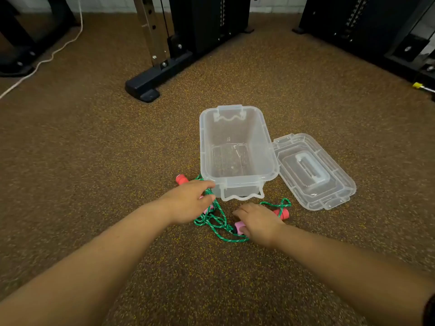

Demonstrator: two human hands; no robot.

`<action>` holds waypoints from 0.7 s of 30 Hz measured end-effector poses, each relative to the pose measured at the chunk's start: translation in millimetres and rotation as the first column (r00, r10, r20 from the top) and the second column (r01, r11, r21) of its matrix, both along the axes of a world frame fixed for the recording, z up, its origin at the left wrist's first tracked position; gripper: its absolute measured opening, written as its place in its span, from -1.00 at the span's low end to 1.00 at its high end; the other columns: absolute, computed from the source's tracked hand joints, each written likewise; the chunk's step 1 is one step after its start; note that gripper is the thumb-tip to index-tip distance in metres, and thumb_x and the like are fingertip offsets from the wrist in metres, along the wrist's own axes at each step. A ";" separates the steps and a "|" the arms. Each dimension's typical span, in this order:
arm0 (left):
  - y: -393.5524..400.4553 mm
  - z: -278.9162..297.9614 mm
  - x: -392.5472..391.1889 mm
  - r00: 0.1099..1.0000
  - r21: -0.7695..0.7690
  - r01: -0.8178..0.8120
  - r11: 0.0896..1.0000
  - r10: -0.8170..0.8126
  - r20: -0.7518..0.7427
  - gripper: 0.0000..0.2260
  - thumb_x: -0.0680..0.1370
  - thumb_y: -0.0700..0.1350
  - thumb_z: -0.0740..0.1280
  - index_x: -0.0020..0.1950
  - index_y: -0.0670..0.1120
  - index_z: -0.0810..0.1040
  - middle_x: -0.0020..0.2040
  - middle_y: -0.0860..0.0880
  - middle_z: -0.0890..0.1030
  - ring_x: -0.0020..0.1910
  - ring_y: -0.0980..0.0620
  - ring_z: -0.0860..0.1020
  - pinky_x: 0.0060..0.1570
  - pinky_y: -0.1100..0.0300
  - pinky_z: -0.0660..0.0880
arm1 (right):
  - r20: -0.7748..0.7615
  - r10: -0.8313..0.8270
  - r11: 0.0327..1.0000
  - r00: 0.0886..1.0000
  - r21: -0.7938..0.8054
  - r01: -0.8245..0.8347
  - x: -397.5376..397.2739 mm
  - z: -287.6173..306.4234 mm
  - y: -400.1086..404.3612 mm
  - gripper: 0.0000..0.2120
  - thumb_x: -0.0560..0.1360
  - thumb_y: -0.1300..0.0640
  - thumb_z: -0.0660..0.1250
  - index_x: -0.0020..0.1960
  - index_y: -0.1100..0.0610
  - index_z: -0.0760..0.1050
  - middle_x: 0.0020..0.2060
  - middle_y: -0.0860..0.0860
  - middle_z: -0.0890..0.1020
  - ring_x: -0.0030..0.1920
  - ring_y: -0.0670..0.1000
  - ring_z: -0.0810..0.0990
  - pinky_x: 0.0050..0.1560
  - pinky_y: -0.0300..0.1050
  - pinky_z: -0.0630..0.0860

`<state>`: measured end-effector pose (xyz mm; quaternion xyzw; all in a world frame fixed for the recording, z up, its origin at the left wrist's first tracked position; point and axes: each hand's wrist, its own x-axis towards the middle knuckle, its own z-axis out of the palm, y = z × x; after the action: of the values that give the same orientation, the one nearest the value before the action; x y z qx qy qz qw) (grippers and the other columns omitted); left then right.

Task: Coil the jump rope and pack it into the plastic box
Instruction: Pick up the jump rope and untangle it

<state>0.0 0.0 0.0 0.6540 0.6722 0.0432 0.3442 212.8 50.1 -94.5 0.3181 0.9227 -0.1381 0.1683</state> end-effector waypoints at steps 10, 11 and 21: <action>1.6 1.7 0.1 1.000 -0.022 -0.021 1.000 0.021 0.023 -0.58 0.61 0.07 0.14 0.47 0.05 0.29 0.37 -0.02 0.44 0.27 0.00 0.44 0.30 0.08 0.36 | 0.002 0.029 0.999 1.000 -0.033 -0.029 1.4 5.4 -4.6 -0.62 0.47 0.26 0.29 0.27 0.09 0.40 0.19 0.07 0.50 0.18 0.09 0.46 0.29 -0.01 0.36; 2.4 1.9 -0.4 0.999 -0.027 -0.030 0.999 0.031 0.030 -0.59 0.61 0.07 0.14 0.45 0.04 0.32 0.36 -0.02 0.45 0.28 0.00 0.43 0.31 0.06 0.35 | -0.070 -0.030 0.996 0.997 -0.082 0.025 1.6 12.4 -5.9 -0.65 0.47 0.24 0.31 0.22 0.04 0.41 0.15 0.02 0.52 0.14 0.05 0.47 0.24 -0.03 0.39; 12.0 24.8 1.5 0.953 0.001 -0.161 0.987 0.155 0.260 -0.70 0.60 0.09 0.17 0.18 0.00 0.57 0.09 -0.04 0.63 0.10 -0.04 0.56 0.17 0.09 0.45 | -0.425 -0.120 0.990 0.897 -0.114 0.078 12.2 108.8 -14.9 -0.63 0.45 -0.05 0.36 0.21 -0.06 0.36 0.07 -0.09 0.59 0.01 -0.05 0.56 -0.01 -0.09 0.53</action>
<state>1.5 12.0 24.8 0.5906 0.6711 0.1633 0.4172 225.1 35.1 14.4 0.3180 0.9121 -0.2565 -0.0323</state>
